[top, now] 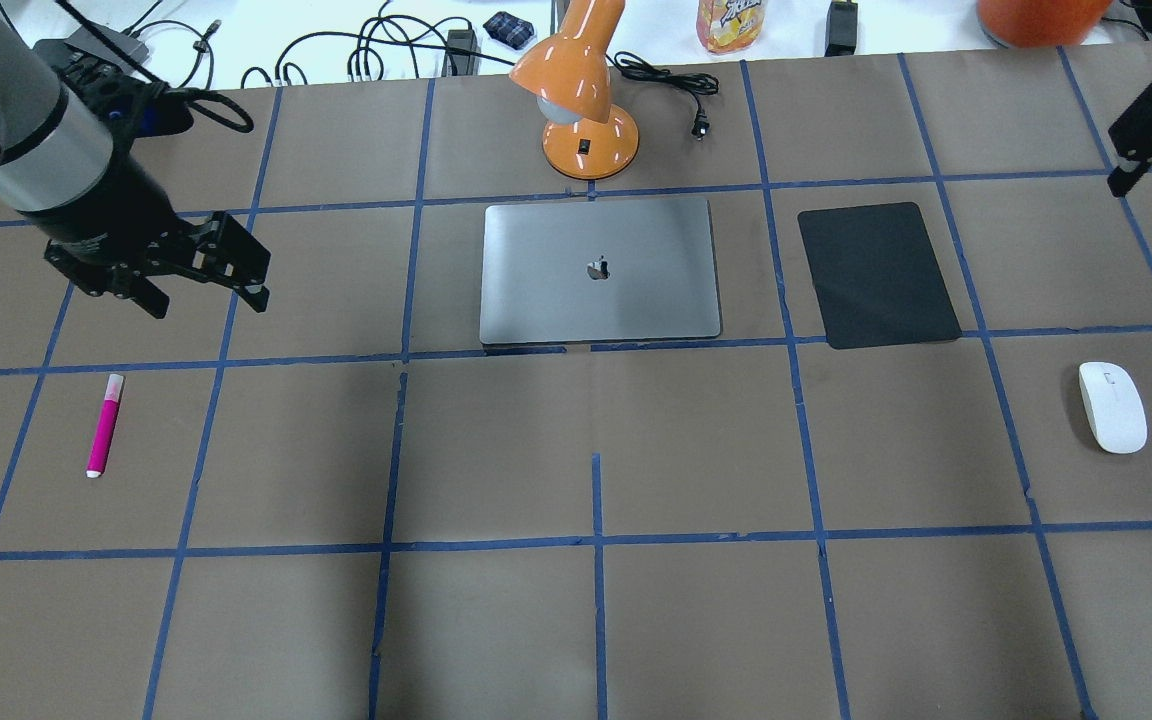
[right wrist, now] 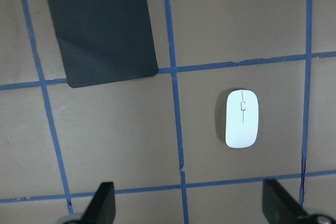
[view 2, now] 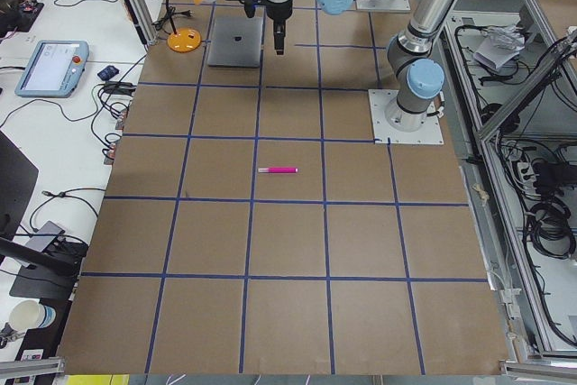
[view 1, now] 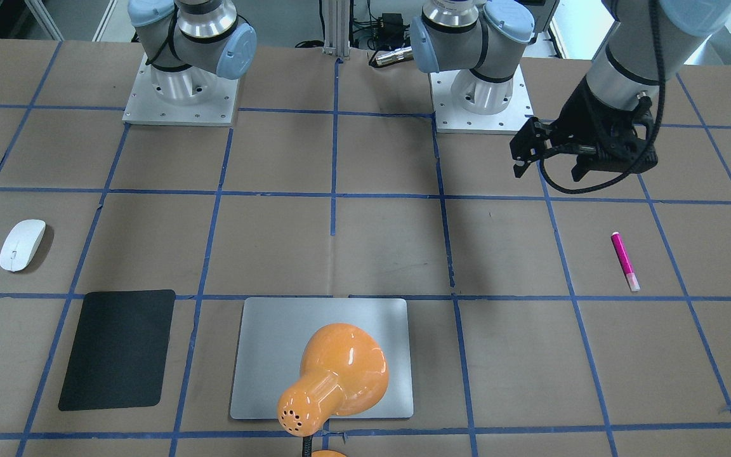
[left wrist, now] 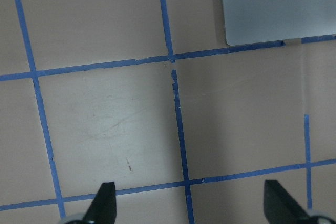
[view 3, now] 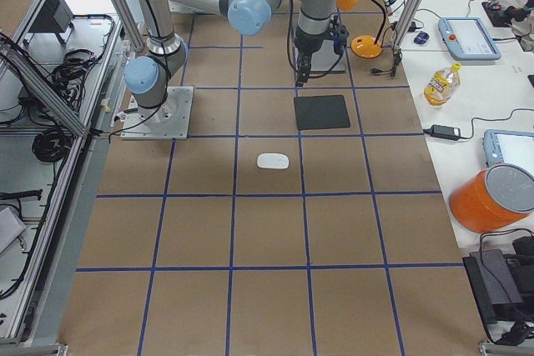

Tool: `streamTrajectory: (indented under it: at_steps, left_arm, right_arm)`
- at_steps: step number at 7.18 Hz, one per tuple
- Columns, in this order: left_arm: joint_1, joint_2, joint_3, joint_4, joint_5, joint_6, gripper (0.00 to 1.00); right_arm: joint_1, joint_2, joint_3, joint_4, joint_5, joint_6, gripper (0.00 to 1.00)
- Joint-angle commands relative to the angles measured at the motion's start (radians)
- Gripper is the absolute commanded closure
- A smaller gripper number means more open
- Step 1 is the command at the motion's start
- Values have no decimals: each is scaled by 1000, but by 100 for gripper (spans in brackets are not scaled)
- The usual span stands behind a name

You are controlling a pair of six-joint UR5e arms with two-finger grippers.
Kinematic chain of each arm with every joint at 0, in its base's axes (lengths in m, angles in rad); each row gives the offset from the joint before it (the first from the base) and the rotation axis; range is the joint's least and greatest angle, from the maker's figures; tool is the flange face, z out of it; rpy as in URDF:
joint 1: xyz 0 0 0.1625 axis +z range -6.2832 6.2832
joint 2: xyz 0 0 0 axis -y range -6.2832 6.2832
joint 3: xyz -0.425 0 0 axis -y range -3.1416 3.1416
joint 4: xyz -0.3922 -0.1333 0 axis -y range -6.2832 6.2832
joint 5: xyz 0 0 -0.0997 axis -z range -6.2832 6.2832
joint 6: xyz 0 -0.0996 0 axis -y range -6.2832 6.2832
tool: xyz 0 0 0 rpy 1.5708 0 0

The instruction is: Place pen and mouse around notebook

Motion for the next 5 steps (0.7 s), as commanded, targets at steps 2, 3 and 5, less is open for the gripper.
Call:
streamTrajectory:
  at_steps: [2, 3, 5]
  left_arm:
    - [341, -35, -143, 100, -1, 273, 0]
    - [375, -52, -180, 216, 2, 319, 0]
    - [437, -126, -223, 361, 5, 426, 0]
  right_arm:
    - [-109, 24, 284, -325, -9, -146, 0]
    - [-162, 24, 402, -489, -8, -220, 0]
    - [-209, 60, 583, -709, -6, -228, 0]
